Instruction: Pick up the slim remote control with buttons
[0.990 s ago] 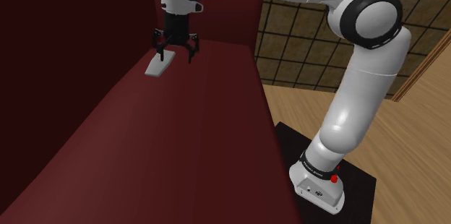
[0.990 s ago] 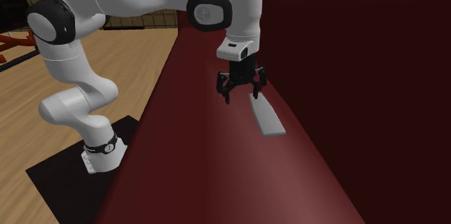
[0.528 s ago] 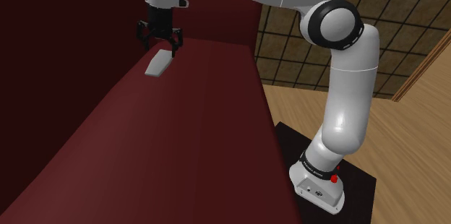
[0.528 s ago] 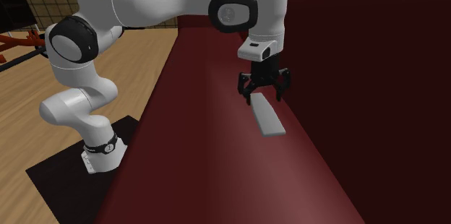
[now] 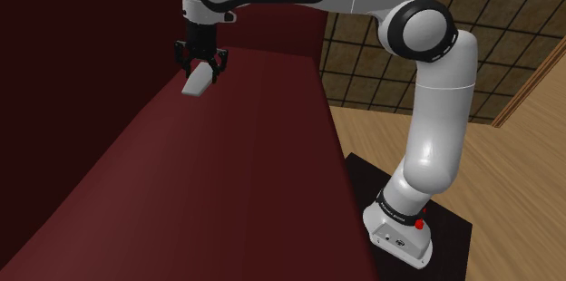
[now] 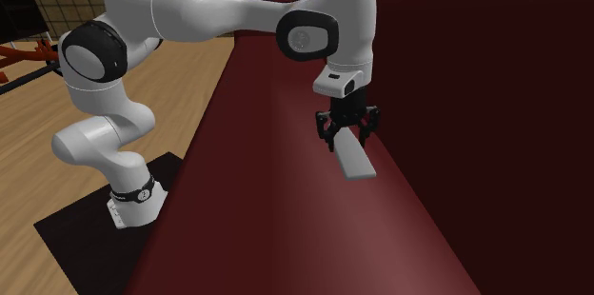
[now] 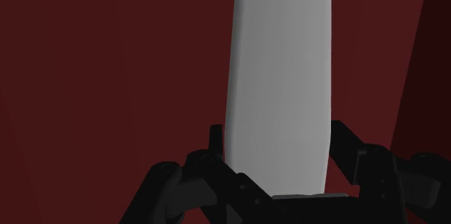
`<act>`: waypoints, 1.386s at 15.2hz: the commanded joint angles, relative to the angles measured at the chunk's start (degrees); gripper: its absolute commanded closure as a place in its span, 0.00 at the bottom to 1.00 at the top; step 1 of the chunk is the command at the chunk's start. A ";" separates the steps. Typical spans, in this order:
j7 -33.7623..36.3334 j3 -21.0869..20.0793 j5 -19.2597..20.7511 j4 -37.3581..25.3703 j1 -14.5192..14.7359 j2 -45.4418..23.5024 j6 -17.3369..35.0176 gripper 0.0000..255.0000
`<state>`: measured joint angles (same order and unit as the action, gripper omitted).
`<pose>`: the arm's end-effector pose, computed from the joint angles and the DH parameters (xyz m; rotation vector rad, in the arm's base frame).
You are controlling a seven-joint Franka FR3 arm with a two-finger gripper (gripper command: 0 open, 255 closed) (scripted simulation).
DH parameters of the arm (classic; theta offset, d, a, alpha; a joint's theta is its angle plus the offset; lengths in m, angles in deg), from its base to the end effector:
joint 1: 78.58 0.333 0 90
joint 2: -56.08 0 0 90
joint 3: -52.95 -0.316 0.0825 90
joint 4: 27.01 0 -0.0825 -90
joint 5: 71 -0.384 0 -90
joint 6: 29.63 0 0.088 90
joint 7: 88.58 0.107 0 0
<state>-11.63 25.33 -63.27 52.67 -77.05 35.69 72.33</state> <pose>0.6090 0.2691 0.5319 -2.7981 1.2544 -0.0322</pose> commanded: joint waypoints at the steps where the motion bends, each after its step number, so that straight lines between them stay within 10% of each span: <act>1: -0.01 0.00 -0.02 0.22 -0.04 0.03 0.16 1.00; 21: 0.23 -0.10 1.04 -12.73 1.97 -2.42 -10.41 1.00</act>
<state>-11.37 25.25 -62.25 40.80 -75.17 33.31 62.74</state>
